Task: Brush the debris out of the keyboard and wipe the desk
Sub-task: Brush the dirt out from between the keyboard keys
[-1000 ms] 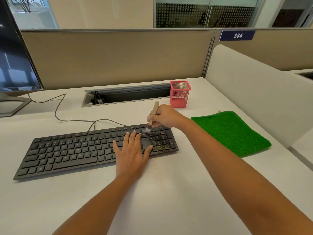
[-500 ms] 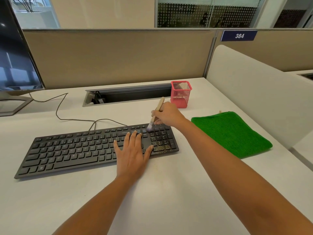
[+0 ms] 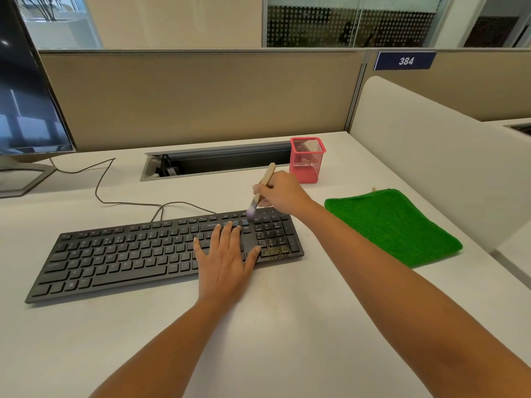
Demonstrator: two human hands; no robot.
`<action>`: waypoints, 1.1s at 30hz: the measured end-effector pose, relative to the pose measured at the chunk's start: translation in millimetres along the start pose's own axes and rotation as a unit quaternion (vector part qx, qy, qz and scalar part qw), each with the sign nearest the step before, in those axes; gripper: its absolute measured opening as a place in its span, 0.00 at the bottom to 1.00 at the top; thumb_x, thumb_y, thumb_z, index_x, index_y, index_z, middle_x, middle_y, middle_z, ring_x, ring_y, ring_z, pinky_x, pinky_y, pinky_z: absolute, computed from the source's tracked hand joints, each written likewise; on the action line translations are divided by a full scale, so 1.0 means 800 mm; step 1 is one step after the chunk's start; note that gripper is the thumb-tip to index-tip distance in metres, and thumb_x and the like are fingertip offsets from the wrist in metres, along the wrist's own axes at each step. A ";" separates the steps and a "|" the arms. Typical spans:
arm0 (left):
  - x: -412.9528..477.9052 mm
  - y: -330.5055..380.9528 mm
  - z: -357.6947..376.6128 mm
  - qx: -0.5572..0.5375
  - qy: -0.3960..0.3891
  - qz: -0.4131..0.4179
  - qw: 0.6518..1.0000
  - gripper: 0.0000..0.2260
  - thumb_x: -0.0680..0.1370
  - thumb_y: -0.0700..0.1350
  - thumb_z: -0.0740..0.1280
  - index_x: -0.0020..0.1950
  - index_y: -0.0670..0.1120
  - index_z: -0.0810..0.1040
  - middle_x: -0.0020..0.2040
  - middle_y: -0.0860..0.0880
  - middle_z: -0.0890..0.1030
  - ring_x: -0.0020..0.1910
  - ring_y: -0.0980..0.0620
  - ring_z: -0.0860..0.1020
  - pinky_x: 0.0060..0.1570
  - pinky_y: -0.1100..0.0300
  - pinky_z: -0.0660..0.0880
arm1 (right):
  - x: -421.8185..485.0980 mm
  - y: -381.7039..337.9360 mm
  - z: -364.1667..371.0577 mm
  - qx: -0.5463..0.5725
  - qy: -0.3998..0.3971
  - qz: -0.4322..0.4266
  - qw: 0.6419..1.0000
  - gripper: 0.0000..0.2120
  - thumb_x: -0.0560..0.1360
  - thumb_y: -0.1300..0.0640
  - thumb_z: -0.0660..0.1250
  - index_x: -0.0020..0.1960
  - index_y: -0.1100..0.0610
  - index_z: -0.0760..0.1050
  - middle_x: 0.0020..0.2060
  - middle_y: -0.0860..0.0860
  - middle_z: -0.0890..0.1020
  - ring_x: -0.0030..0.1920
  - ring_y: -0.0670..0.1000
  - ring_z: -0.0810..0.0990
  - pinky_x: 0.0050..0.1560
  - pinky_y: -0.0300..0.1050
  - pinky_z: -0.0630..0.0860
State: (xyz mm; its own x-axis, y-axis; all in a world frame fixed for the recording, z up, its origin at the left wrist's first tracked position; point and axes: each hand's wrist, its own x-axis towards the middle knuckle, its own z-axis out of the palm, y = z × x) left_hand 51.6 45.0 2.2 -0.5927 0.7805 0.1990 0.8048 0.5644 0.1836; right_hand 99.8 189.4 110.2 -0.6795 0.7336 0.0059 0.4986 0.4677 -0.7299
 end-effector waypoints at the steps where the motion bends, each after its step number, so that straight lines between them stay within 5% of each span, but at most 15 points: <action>1: 0.000 0.000 0.000 0.000 -0.001 0.000 1.000 0.47 0.69 0.69 0.23 0.75 0.48 0.61 0.76 0.50 0.61 0.76 0.49 0.55 0.71 0.38 0.49 | 0.000 0.002 0.002 -0.013 -0.012 0.001 1.000 0.15 0.78 0.55 0.63 0.57 0.67 0.77 0.51 0.60 0.81 0.49 0.57 0.82 0.46 0.44 0.79; 5: 0.000 0.000 0.001 0.000 -0.002 0.000 1.000 0.47 0.68 0.69 0.22 0.75 0.48 0.60 0.76 0.50 0.60 0.76 0.50 0.55 0.71 0.39 0.49 | -0.002 0.010 -0.015 -0.162 -0.011 0.013 0.987 0.15 0.79 0.56 0.61 0.58 0.67 0.73 0.46 0.58 0.76 0.46 0.54 0.77 0.35 0.39 0.70; 9: 0.001 0.000 0.001 0.002 0.000 0.000 1.000 0.48 0.67 0.69 0.21 0.76 0.49 0.59 0.76 0.51 0.59 0.76 0.50 0.54 0.71 0.39 0.48 | -0.001 0.013 -0.034 -0.269 0.030 0.009 0.963 0.12 0.80 0.61 0.58 0.59 0.66 0.73 0.50 0.59 0.77 0.53 0.57 0.78 0.48 0.45 0.74; 13: 0.001 -0.001 0.002 0.001 0.000 0.001 1.000 0.48 0.68 0.68 0.22 0.76 0.48 0.59 0.76 0.51 0.60 0.76 0.50 0.54 0.71 0.39 0.49 | 0.003 0.012 -0.033 -0.197 0.070 0.008 0.978 0.14 0.80 0.57 0.59 0.58 0.66 0.74 0.51 0.59 0.79 0.51 0.57 0.79 0.53 0.47 0.75; 17: 0.001 0.000 0.001 0.000 -0.002 0.001 1.000 0.47 0.69 0.69 0.23 0.75 0.48 0.61 0.76 0.50 0.62 0.76 0.49 0.56 0.71 0.38 0.50 | 0.002 0.013 -0.024 -0.055 0.019 0.043 0.997 0.14 0.78 0.56 0.62 0.57 0.66 0.76 0.46 0.58 0.78 0.46 0.54 0.79 0.45 0.44 0.76; 20: 0.001 0.000 0.001 -0.002 0.001 0.001 1.000 0.47 0.69 0.68 0.22 0.75 0.48 0.59 0.76 0.50 0.60 0.76 0.50 0.55 0.71 0.39 0.48 | 0.001 0.015 -0.030 -0.123 -0.011 0.060 0.991 0.13 0.78 0.58 0.62 0.57 0.66 0.75 0.51 0.60 0.79 0.51 0.57 0.80 0.51 0.46 0.76; 24: 0.000 0.000 0.001 -0.001 0.002 0.002 1.000 0.46 0.70 0.68 0.24 0.75 0.48 0.61 0.75 0.50 0.62 0.76 0.49 0.56 0.70 0.38 0.50 | 0.000 0.013 -0.042 -0.222 0.045 0.061 0.972 0.12 0.78 0.61 0.61 0.58 0.65 0.74 0.52 0.58 0.78 0.53 0.57 0.79 0.49 0.44 0.74; 28: 0.001 0.000 0.002 -0.005 0.001 0.002 1.000 0.46 0.70 0.68 0.24 0.74 0.48 0.62 0.75 0.50 0.63 0.75 0.49 0.57 0.70 0.38 0.50 | 0.004 0.010 -0.031 -0.136 0.072 0.041 0.987 0.13 0.79 0.58 0.61 0.57 0.66 0.75 0.51 0.60 0.80 0.50 0.57 0.80 0.49 0.46 0.76; 33: 0.001 -0.001 0.003 -0.007 0.002 0.001 1.000 0.45 0.70 0.68 0.25 0.74 0.48 0.62 0.75 0.50 0.63 0.75 0.49 0.57 0.70 0.38 0.50 | 0.000 0.011 -0.019 -0.081 0.014 0.055 0.995 0.14 0.78 0.57 0.62 0.57 0.67 0.75 0.49 0.59 0.79 0.48 0.57 0.80 0.38 0.40 0.73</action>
State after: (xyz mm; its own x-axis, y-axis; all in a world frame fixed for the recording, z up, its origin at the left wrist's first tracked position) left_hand 50.4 45.5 0.0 -0.5906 0.7812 0.2025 0.8060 0.5585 0.1962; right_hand 112.8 201.2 114.2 -0.6021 0.7970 -0.0469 0.6510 0.4560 -0.6068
